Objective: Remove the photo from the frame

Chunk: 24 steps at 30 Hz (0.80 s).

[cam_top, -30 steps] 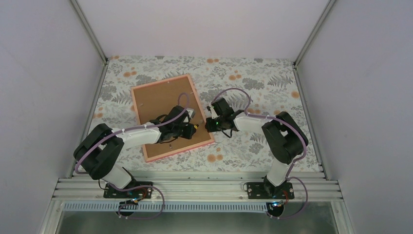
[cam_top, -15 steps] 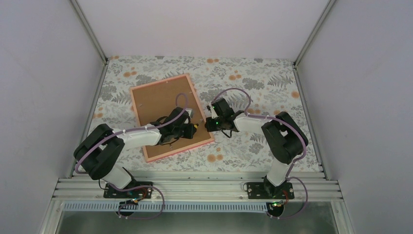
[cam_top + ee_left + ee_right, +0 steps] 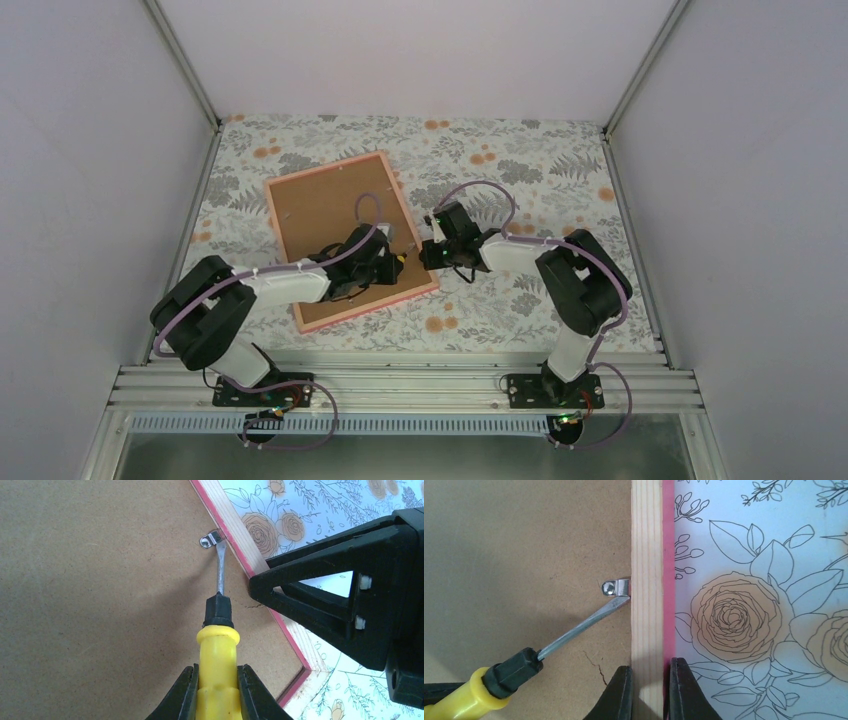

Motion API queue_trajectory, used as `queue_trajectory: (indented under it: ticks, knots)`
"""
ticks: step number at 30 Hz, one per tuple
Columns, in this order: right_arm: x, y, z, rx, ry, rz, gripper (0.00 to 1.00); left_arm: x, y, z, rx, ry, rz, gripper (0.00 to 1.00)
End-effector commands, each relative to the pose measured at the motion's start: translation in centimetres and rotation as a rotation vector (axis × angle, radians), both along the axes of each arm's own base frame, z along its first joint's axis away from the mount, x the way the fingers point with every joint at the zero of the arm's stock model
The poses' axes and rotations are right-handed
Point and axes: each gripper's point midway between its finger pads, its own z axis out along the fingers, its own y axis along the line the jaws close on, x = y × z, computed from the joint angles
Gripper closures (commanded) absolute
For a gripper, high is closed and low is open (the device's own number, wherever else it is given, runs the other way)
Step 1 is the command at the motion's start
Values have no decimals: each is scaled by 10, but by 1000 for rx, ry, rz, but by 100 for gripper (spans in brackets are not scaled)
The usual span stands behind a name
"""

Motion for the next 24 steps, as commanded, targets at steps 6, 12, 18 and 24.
queue_trajectory:
  ticks: [6,12,18,24]
  knots:
    - [-44,6,-23,-10,135,53,96,34,47,9,71,-111,282,98]
    - [-46,7,-24,1,137,37,96,36,58,16,65,-134,339,98]
    - [-47,7,-24,14,137,22,96,40,62,17,60,-139,367,98]
    - [-48,8,-25,32,140,10,96,46,70,25,49,-156,393,98]
